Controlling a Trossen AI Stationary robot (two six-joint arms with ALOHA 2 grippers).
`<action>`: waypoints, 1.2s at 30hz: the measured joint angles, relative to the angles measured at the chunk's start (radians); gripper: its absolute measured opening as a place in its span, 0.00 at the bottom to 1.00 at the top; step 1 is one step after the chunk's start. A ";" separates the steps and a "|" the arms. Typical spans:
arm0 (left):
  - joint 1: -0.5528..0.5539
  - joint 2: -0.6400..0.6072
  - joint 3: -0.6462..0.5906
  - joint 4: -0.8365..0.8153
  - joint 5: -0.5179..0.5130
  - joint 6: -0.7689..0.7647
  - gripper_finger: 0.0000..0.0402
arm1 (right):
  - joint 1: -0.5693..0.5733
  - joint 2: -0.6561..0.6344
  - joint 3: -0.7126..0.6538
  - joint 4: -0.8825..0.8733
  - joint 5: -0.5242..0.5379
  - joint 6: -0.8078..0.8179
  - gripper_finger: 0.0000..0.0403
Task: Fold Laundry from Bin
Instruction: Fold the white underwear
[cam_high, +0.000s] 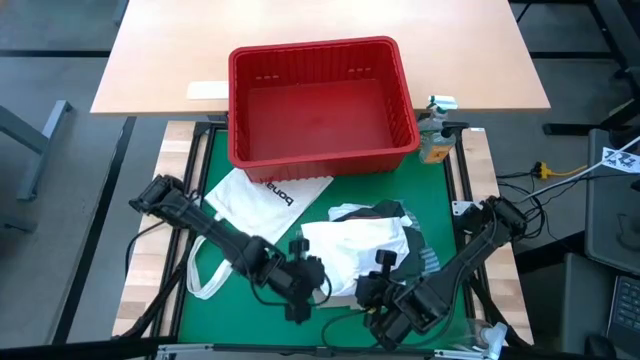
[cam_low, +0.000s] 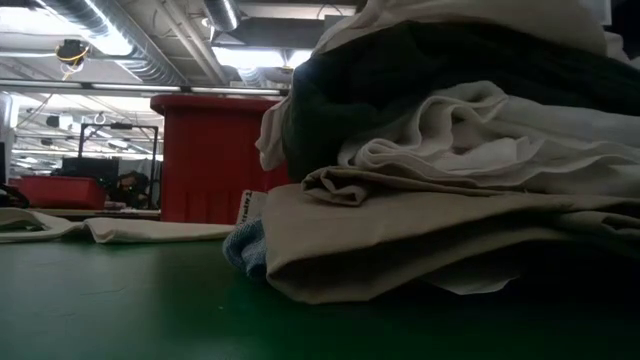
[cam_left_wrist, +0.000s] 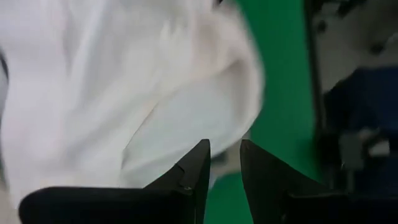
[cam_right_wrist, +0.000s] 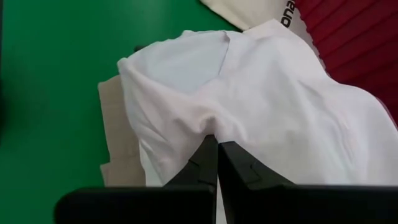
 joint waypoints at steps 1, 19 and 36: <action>-0.012 0.000 0.000 0.032 -0.027 0.004 0.21 | 0.000 0.000 0.000 0.000 0.000 0.000 0.01; -0.035 0.123 0.000 0.232 -0.152 0.008 0.31 | 0.000 -0.001 0.000 0.002 -0.010 -0.001 0.01; -0.025 0.138 0.000 0.284 -0.038 -0.037 0.42 | 0.000 -0.001 0.000 0.001 -0.018 -0.002 0.01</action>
